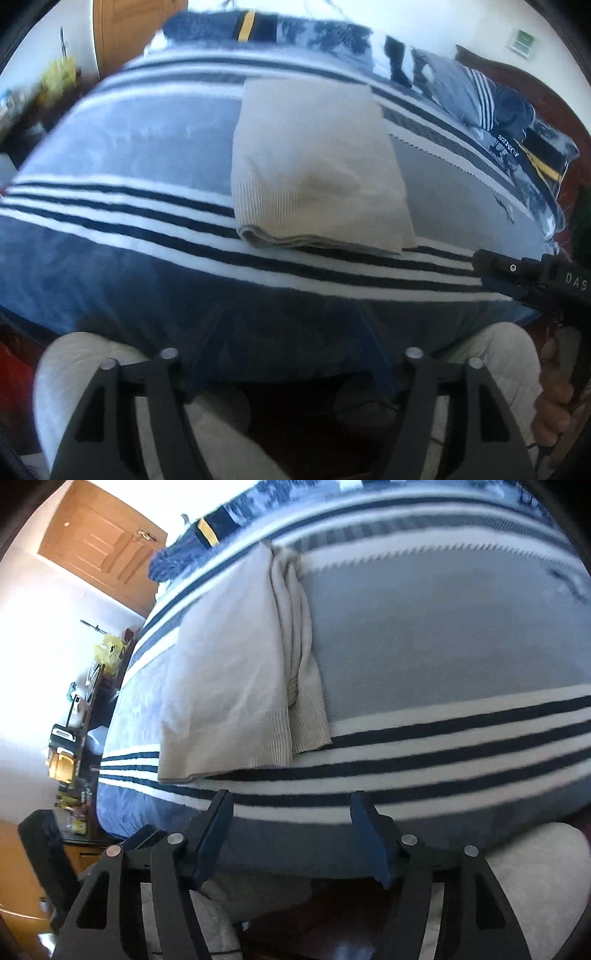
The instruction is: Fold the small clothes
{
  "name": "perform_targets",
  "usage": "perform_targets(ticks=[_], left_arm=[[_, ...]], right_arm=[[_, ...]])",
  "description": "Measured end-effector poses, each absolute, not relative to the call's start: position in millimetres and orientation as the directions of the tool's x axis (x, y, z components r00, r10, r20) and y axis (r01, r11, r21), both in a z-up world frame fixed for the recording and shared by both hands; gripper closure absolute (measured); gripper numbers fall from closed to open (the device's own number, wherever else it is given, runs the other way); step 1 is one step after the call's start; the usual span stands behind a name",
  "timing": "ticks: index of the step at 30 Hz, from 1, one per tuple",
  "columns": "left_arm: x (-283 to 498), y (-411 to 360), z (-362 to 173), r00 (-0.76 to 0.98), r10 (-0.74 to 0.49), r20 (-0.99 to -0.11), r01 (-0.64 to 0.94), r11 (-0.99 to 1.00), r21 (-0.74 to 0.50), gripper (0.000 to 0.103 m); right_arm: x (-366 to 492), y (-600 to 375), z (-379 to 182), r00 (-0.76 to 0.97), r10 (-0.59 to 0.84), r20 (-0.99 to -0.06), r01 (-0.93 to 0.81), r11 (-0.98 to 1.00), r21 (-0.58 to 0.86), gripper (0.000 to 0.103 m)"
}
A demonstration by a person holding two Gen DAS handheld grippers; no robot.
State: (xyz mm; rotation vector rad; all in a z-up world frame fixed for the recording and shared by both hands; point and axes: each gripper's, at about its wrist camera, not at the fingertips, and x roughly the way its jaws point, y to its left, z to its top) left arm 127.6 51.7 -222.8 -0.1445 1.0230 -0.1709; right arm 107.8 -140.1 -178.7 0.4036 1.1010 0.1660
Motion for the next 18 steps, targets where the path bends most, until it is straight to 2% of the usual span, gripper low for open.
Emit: perform_targets(ticks=[4, 8, 11, 13, 18], left_arm=[[104.7, 42.5, -189.2, 0.586, -0.179, -0.791, 0.073, 0.983, -0.168, 0.029], [81.6, 36.9, -148.0, 0.682, -0.086, -0.726, 0.041, 0.996, -0.080, 0.028], [76.3, 33.1, -119.5, 0.724, -0.029, -0.689, 0.007, 0.999, -0.035, 0.020], [69.4, 32.3, -103.3, 0.741, 0.006, -0.672, -0.009, 1.000, -0.002, 0.020], [44.7, 29.5, -70.2, 0.786, 0.039, -0.617, -0.012, 0.999, 0.048, 0.020]], right_arm=[[90.4, -140.9, -155.0, 0.502, 0.264, -0.824, 0.066, 0.938, 0.340, 0.030], [65.3, -137.4, -114.6, 0.586, 0.177, -0.791, 0.047, 0.967, 0.251, 0.025], [47.2, -127.2, -79.9, 0.653, 0.111, -0.749, 0.026, 0.985, 0.169, 0.023], [35.2, -126.6, -60.8, 0.679, 0.110, -0.726, 0.005, 0.988, 0.155, 0.018], [8.6, -118.2, -25.3, 0.714, 0.136, -0.687, -0.025, 0.985, 0.169, 0.017]])
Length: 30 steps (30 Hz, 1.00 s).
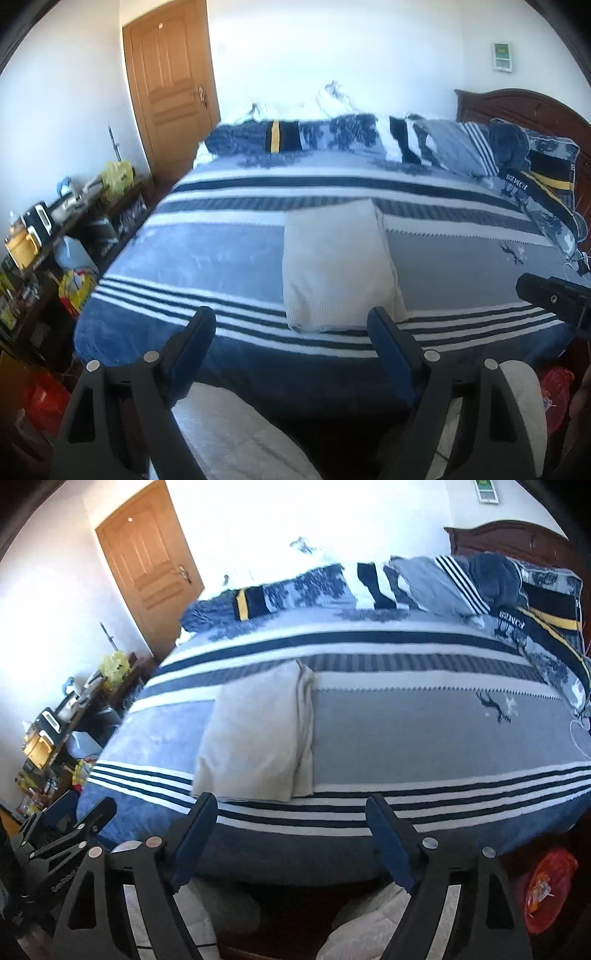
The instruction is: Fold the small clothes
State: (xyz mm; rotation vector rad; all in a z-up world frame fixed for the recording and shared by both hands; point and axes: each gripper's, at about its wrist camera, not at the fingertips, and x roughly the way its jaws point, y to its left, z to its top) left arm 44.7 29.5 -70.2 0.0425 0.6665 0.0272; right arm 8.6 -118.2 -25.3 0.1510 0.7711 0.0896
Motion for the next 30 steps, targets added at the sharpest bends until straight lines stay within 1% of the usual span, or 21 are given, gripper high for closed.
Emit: perform_targets(ticks=[2, 4, 6, 10, 14, 19, 30], left_arm=[[33.2, 27.4, -60.6, 0.790, 0.019, -0.613, 0.014, 0.999, 0.049, 0.020], [28.3, 24.5, -55.7, 0.778, 0.034, -0.627, 0.017, 0.997, 0.075, 0.020], [20.3, 24.0, -50.3, 0.772, 0.004, -0.636, 0.040, 0.998, 0.055, 0.020], [3.9, 25.9, -38.6, 0.774, -0.007, -0.633, 0.033, 0.999, 0.029, 0.020], [-3.3, 25.3, -32.1, 0.757, -0.019, -0.653, 0.052, 0.998, 0.031, 0.020], [-14.0, 25.1, -23.4, 0.762, -0.015, -0.647, 0.050, 0.998, 0.035, 0.020], [-27.2, 18.6, -8.5, 0.781, -0.032, -0.623, 0.064, 0.998, 0.028, 0.020]], right_arm=[[-1.0, -115.6, -17.0, 0.711, 0.152, -0.686, -0.038, 0.983, 0.179, 0.017], [-7.1, -111.4, -14.3, 0.705, 0.168, -0.689, -0.045, 0.980, 0.193, 0.017], [-13.1, -109.8, -12.2, 0.703, 0.171, -0.691, -0.043, 0.979, 0.198, 0.017], [-26.1, -105.3, -6.2, 0.711, 0.152, -0.687, -0.032, 0.982, 0.184, 0.017], [-35.1, -101.5, -1.9, 0.709, 0.153, -0.688, -0.029, 0.982, 0.188, 0.017], [-44.4, -96.9, 6.7, 0.711, 0.136, -0.690, -0.027, 0.986, 0.166, 0.017], [-60.1, -92.5, 22.6, 0.742, 0.106, -0.662, -0.021, 0.991, 0.135, 0.017]])
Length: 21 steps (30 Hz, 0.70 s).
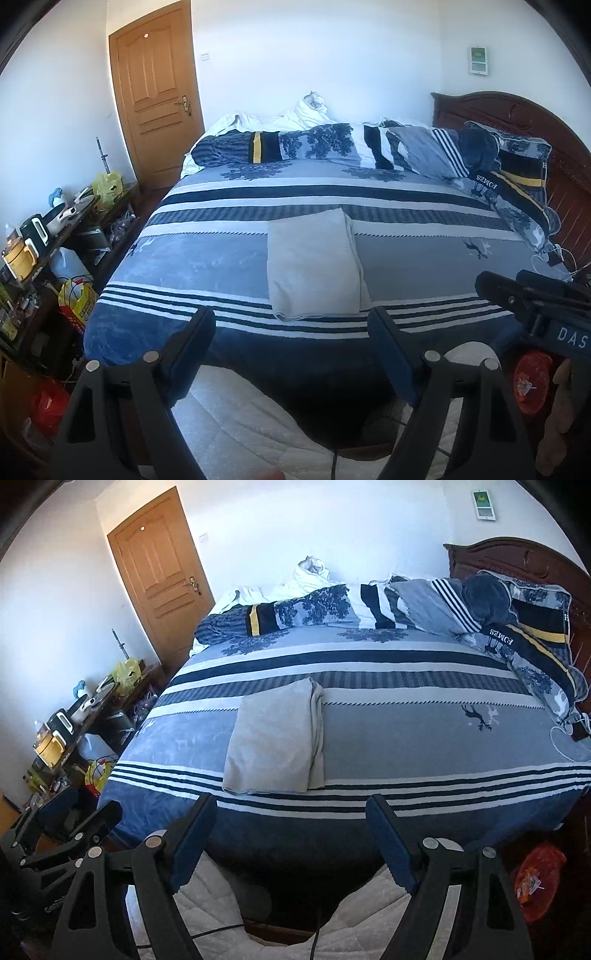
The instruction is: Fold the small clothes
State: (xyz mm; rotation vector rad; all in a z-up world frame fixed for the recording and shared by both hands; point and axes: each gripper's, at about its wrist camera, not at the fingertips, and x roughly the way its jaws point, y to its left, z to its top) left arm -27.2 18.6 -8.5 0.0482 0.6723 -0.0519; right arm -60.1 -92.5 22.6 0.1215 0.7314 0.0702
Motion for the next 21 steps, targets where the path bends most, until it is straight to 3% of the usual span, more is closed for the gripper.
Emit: perform_targets(ticks=[21], left_arm=[[-21.4, 28.1, -6.4, 0.764, -0.048, -0.644, 0.074, 0.997, 0.013, 0.019]], right_arm=[[-62.0, -88.6, 29.3, 0.759, 0.046, -0.650, 0.007, 0.997, 0.079, 0.017]])
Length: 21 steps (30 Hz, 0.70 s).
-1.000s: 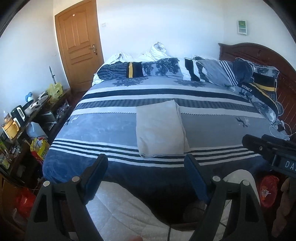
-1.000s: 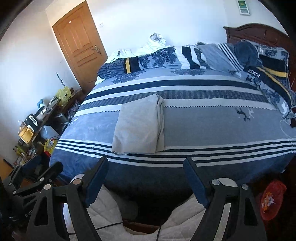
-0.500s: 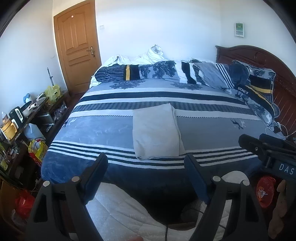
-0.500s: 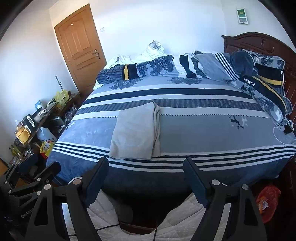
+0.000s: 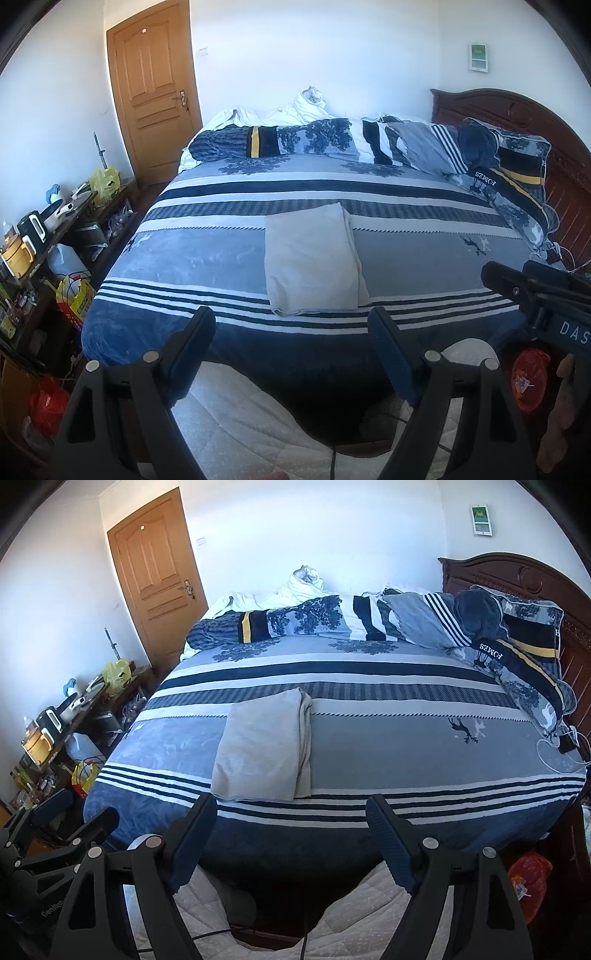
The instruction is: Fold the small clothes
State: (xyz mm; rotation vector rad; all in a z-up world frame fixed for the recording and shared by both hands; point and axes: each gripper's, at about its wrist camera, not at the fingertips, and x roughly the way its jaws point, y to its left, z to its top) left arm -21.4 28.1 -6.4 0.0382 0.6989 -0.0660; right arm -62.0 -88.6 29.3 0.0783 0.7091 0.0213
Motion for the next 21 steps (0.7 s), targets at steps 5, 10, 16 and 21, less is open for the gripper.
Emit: perform_targets(ticks=[5, 10, 16, 21], left_arm=[[-20.7, 32.0, -6.6, 0.762, -0.046, -0.646, 0.074, 0.997, 0.015, 0.019], [-16.7, 37.3, -6.3, 0.757, -0.066, -0.650, 0.086, 0.996, -0.001, 0.019], [-10.3, 42.4, -10.0, 0.751, -0.064, -0.657, 0.088, 0.996, 0.004, 0.019], [-0.3, 46.2, -23.8, 0.731, -0.059, -0.680, 0.079, 0.997, -0.001, 0.019]], right_arm=[[-62.9, -88.0, 27.6, 0.756, 0.041, -0.653, 0.016, 0.997, 0.081, 0.017], [-63.3, -88.1, 27.2, 0.756, 0.037, -0.653, 0.016, 0.997, 0.075, 0.017], [-62.7, -87.1, 26.4, 0.759, 0.026, -0.651, 0.020, 0.998, 0.062, 0.017], [-61.8, -90.2, 26.1, 0.771, 0.010, -0.636, 0.031, 0.998, 0.054, 0.017]])
